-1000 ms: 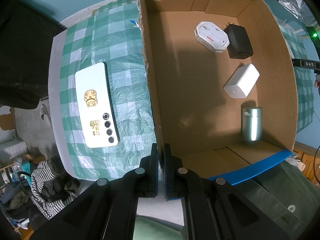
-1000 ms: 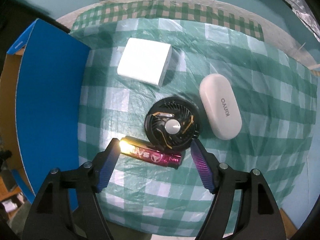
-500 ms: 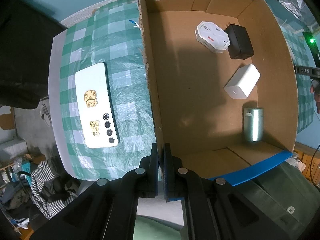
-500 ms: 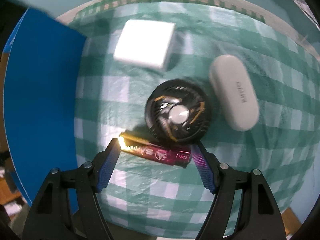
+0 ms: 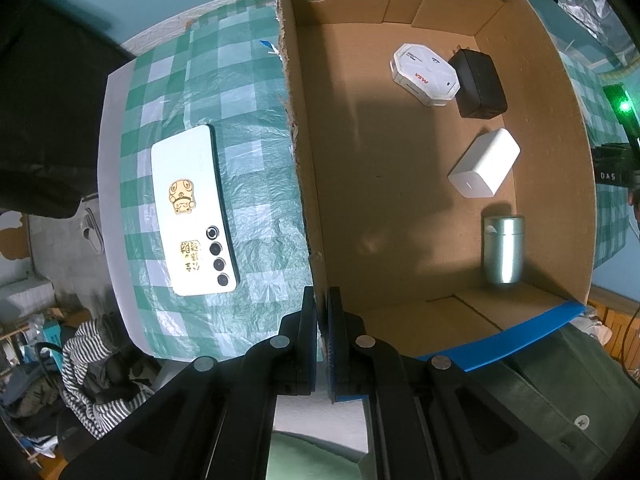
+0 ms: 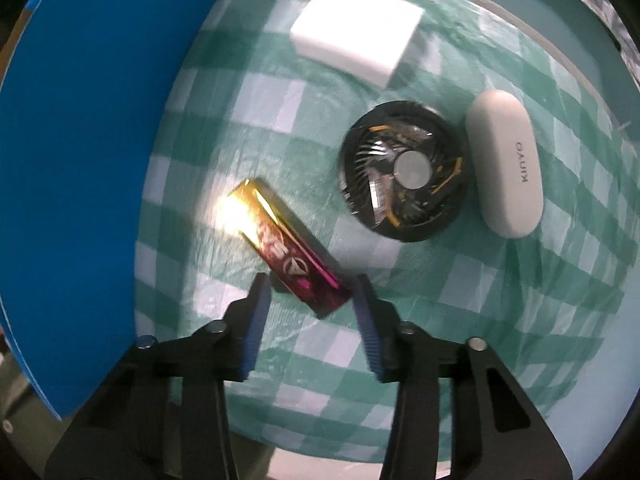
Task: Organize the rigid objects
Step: 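Close the right tool on the gold-pink USB stick and lift it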
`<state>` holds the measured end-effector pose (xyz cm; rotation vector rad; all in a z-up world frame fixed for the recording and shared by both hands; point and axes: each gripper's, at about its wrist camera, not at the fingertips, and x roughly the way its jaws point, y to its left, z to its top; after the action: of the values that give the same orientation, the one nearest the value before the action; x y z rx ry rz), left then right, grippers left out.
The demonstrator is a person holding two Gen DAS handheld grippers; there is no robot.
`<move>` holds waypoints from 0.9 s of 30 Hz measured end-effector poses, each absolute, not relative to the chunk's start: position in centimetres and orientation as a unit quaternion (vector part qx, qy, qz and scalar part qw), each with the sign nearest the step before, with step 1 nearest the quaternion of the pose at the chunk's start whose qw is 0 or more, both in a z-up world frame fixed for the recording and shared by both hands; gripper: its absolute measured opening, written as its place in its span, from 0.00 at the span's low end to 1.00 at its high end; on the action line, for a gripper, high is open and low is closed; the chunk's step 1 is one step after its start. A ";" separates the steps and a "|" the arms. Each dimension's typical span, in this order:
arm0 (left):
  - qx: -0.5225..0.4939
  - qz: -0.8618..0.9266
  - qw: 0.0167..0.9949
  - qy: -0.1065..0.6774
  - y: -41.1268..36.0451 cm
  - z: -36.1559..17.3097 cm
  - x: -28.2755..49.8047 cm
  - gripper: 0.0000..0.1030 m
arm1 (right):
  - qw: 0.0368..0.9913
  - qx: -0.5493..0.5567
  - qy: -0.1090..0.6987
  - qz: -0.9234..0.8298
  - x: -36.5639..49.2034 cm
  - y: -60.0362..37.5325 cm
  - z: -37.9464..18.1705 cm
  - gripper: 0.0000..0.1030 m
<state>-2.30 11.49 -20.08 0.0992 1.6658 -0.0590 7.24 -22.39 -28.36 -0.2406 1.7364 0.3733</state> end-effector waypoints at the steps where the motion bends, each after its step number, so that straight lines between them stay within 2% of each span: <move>1: 0.043 -0.026 0.671 0.740 11.5 -20.1 -2.3 0.04 | 0.617 -0.109 0.761 0.169 7.0 -22.0 -28.4 0.29; 27: 0.038 -0.027 0.670 0.741 11.6 -20.2 -2.8 0.04 | 0.628 -0.221 0.720 0.196 8.6 -14.5 -28.4 0.31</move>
<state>-2.79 11.57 -20.18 0.0854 1.6690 -0.0611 8.56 -14.48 -28.42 -0.5073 1.6498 0.4486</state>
